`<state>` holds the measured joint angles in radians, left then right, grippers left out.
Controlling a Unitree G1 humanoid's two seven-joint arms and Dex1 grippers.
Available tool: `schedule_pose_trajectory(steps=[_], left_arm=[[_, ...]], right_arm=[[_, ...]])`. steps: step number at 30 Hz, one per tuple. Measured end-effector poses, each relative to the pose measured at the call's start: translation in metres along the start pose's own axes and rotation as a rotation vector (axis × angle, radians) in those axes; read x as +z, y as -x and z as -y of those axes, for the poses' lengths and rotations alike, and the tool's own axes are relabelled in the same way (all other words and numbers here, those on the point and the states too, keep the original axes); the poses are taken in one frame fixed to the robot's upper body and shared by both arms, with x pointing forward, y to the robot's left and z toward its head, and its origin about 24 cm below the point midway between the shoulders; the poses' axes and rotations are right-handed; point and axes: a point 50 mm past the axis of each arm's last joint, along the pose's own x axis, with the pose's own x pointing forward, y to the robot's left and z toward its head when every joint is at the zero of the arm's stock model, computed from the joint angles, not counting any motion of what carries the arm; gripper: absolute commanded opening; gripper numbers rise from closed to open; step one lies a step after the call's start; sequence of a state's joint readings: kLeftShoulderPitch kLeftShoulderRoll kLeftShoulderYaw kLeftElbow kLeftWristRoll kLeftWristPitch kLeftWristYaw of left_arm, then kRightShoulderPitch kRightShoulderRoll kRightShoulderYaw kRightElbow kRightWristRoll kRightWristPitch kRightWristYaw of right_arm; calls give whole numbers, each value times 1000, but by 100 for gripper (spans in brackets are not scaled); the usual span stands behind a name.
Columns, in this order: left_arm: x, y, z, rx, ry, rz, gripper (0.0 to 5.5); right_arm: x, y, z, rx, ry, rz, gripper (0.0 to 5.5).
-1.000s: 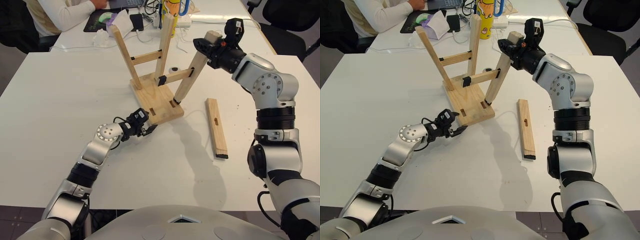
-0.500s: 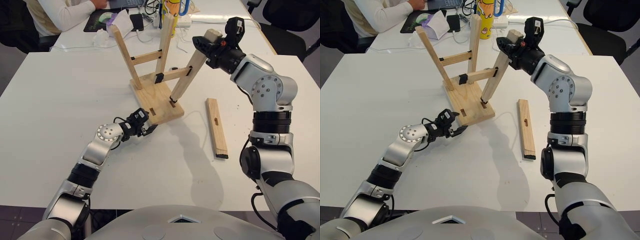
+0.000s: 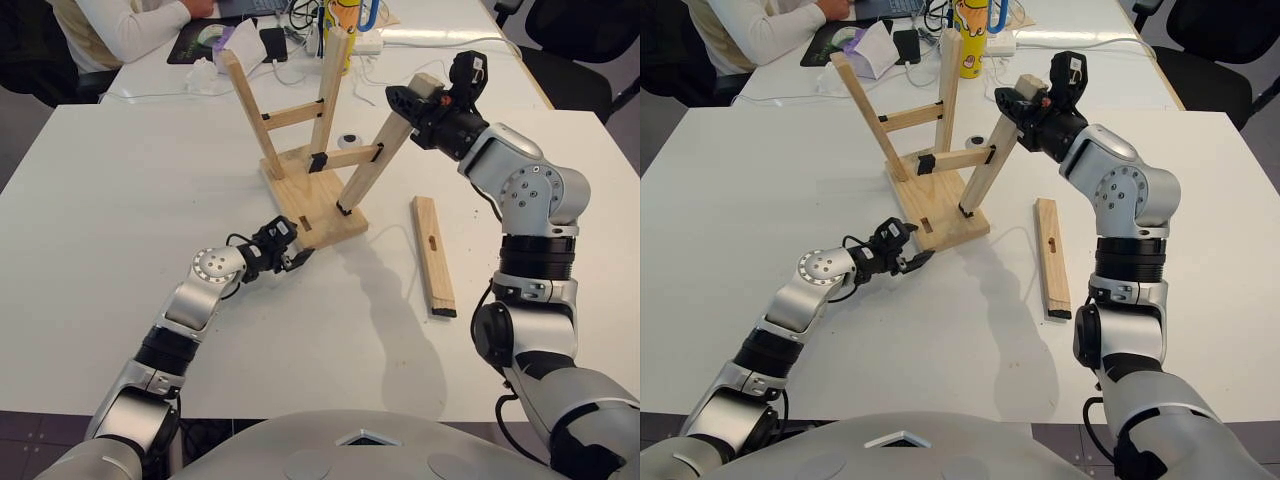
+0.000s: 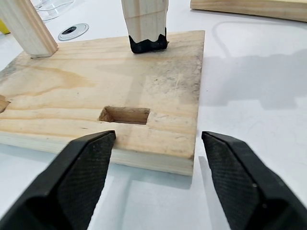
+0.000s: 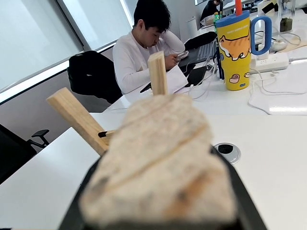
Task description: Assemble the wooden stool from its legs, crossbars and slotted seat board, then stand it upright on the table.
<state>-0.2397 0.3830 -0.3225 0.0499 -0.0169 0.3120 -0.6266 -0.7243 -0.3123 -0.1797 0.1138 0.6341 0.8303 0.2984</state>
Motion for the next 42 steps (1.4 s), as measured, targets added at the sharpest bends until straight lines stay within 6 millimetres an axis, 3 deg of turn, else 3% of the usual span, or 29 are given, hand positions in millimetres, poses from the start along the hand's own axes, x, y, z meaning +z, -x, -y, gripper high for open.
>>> schedule_pose_trajectory(steps=[18, 31, 39, 42], left_arm=[[0, 0, 0, -6, -1, -1, 334], [-1, 0, 0, -7, -16, -10, 334], [0, -1, 1, -9, -15, -4, 334], [-1, -1, 1, -10, -15, -5, 334]], right_arm=[[-8, 16, 17, -57, -20, 54, 101], [-20, 8, -3, -7, 187, -16, 101], [-21, 11, 11, -32, 38, 14, 101], [-20, 11, 13, -34, 7, 30, 158]])
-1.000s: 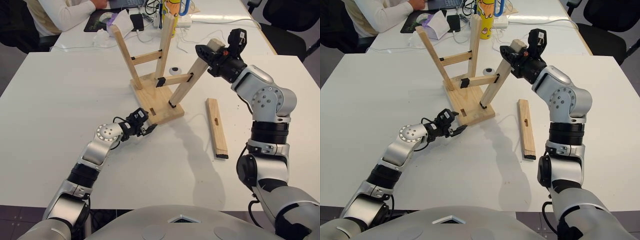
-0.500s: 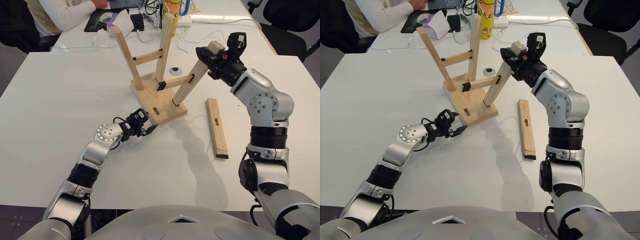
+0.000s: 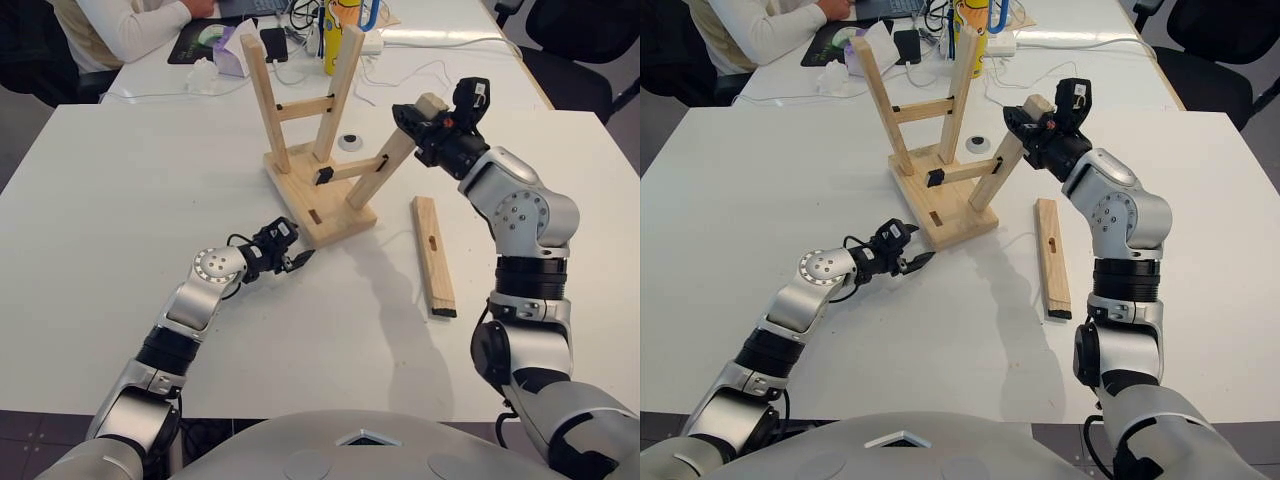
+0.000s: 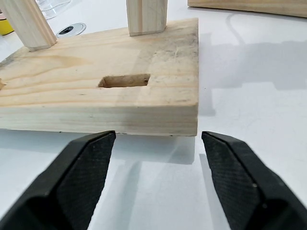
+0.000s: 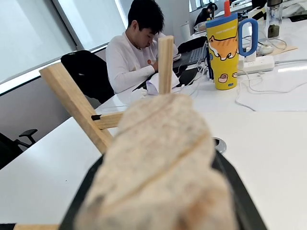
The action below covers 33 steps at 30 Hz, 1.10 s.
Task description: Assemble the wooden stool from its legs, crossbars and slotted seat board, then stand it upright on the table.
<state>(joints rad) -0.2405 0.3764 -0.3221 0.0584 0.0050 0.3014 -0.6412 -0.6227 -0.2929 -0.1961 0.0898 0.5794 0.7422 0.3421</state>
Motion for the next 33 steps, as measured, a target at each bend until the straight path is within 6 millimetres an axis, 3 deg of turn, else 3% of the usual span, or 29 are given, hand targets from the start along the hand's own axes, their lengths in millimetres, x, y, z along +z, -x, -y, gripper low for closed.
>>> schedule_pose_trajectory(steps=[3, 5, 12, 15, 18, 21, 23, 26, 29, 33], left_arm=[[0, 0, 0, 0, -2, 0, 334], [0, 0, 0, 1, -5, -3, 334], [0, 0, 0, 1, -7, -3, 334], [-1, 0, 0, 2, -8, -4, 334], [-1, 0, 0, 4, -9, -5, 334], [-3, 1, 1, 13, -4, -12, 334], [-4, 1, 1, 17, -2, -13, 334], [-3, 1, 2, 24, 1, -6, 334], [-5, 2, 3, 35, 9, -10, 334], [-7, 4, 5, 40, 15, -12, 334]], right_arm=[[0, -1, -3, 12, -50, 27, 203], [5, 0, -5, 12, -60, 57, 203], [53, 3, -19, 55, -60, 252, 203], [70, 9, -17, 55, -84, 338, 203], [99, 17, 1, -72, -64, 456, 203], [113, 31, 45, -391, 65, 413, 203], [95, 34, 68, -526, 143, 242, 203], [27, 41, 85, -577, 100, -112, 203], [-26, 50, 69, -509, 21, -322, 243], [-52, 61, 46, -467, 8, -418, 305]])
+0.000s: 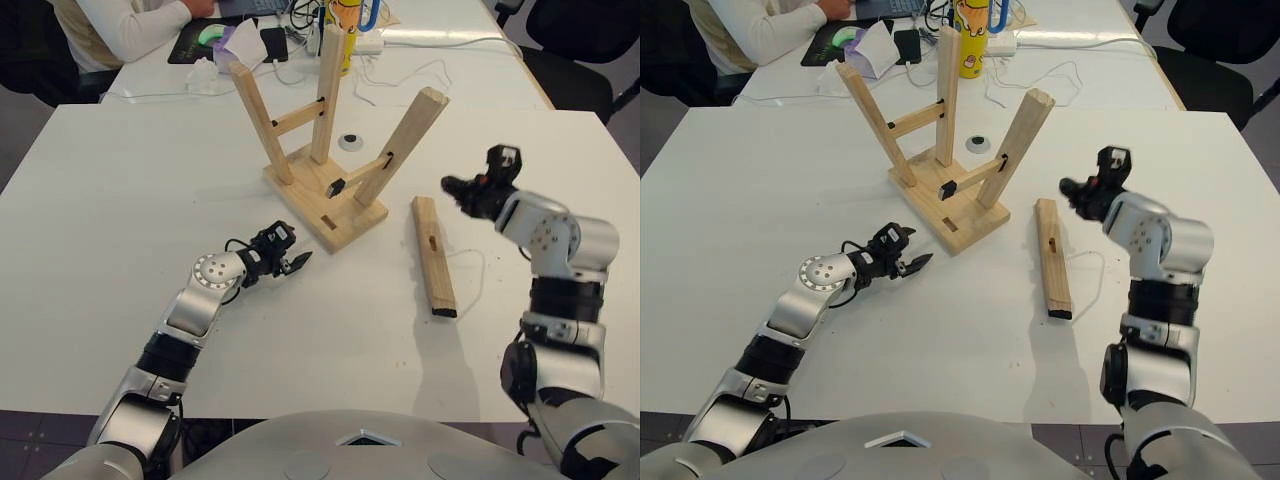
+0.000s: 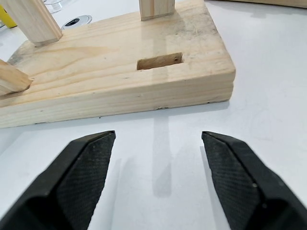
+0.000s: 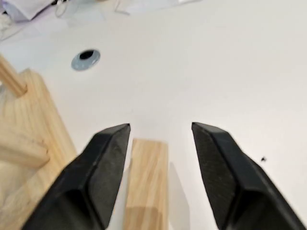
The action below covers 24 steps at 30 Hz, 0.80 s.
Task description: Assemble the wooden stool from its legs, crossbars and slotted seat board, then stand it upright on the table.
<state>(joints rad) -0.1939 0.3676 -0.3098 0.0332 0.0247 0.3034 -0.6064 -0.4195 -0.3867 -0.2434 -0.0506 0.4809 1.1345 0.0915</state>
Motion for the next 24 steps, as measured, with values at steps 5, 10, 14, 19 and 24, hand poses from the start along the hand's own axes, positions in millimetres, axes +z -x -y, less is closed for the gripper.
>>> schedule_pose_trajectory(steps=[5, 10, 14, 19, 24], left_arm=[[1, -1, 0, 9, 5, 3, 334], [1, -1, 0, 10, 7, 6, 334], [1, -1, -1, 13, 9, 8, 334], [3, -1, -1, 23, 23, 22, 334], [10, -2, -2, 53, 54, 66, 334]], right_arm=[[-28, 1, -23, 31, 8, -68, 313], [-33, 1, -19, -38, 50, -72, 313], [-36, 0, -20, -56, 92, -62, 313], [-42, -4, -17, -85, 115, -62, 313], [-57, -9, -7, -127, 125, -84, 313]])
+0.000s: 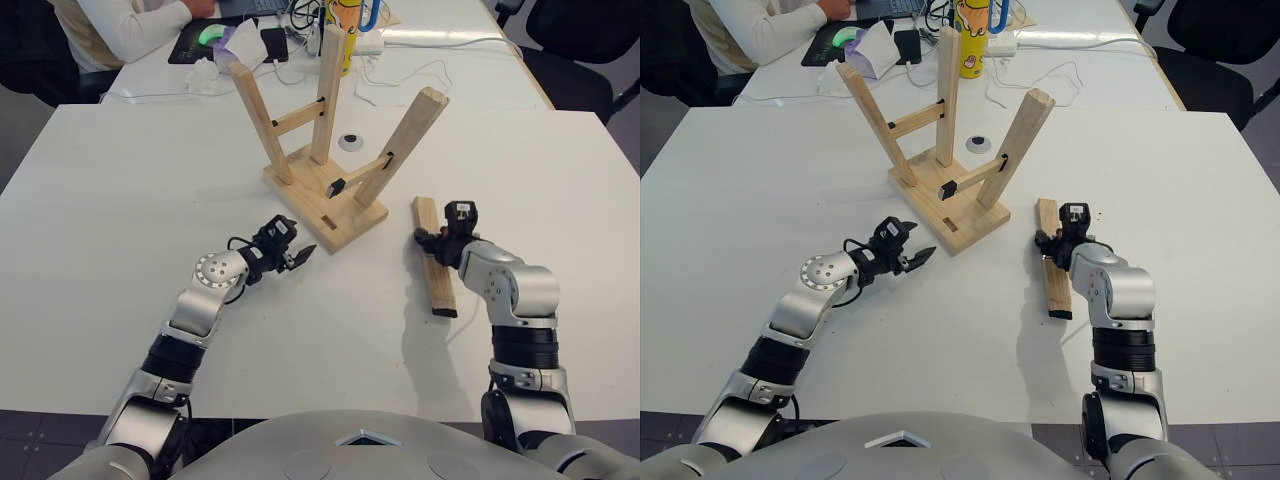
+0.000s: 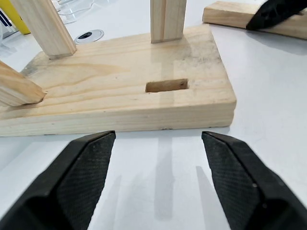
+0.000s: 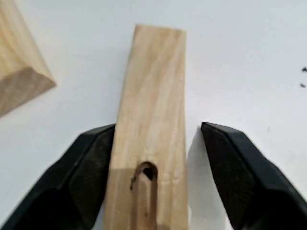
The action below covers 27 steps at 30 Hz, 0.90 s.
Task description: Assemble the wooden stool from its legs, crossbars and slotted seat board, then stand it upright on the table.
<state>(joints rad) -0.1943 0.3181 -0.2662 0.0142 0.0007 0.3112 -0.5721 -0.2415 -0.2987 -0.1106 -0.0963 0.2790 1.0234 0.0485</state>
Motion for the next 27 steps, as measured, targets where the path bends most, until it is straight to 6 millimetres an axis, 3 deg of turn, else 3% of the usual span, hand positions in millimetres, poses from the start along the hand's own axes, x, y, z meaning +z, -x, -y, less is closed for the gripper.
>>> schedule_pose_trajectory(steps=[5, 9, 19, 21, 23, 26, 27], left_arm=[[5, 1, -10, 127, 21, 57, 334], [9, 3, -29, 387, 49, 124, 334], [15, 11, -44, 657, 61, 234, 334], [19, 12, -48, 669, 77, 258, 334], [26, 13, -51, 668, 88, 287, 334], [44, 17, -58, 672, 94, 354, 334], [50, 19, -60, 673, 90, 374, 334]], right_arm=[[-1, -2, 2, 2, -18, 0, 252], [-1, -3, 5, -6, -40, 3, 204], [13, -12, 15, -49, -106, 44, 204], [31, -11, 19, -89, -96, 154, 204], [62, -5, 22, -124, -63, 333, 204], [118, 19, 25, -162, 24, 666, 204], [128, 26, 24, -169, 45, 740, 204]])
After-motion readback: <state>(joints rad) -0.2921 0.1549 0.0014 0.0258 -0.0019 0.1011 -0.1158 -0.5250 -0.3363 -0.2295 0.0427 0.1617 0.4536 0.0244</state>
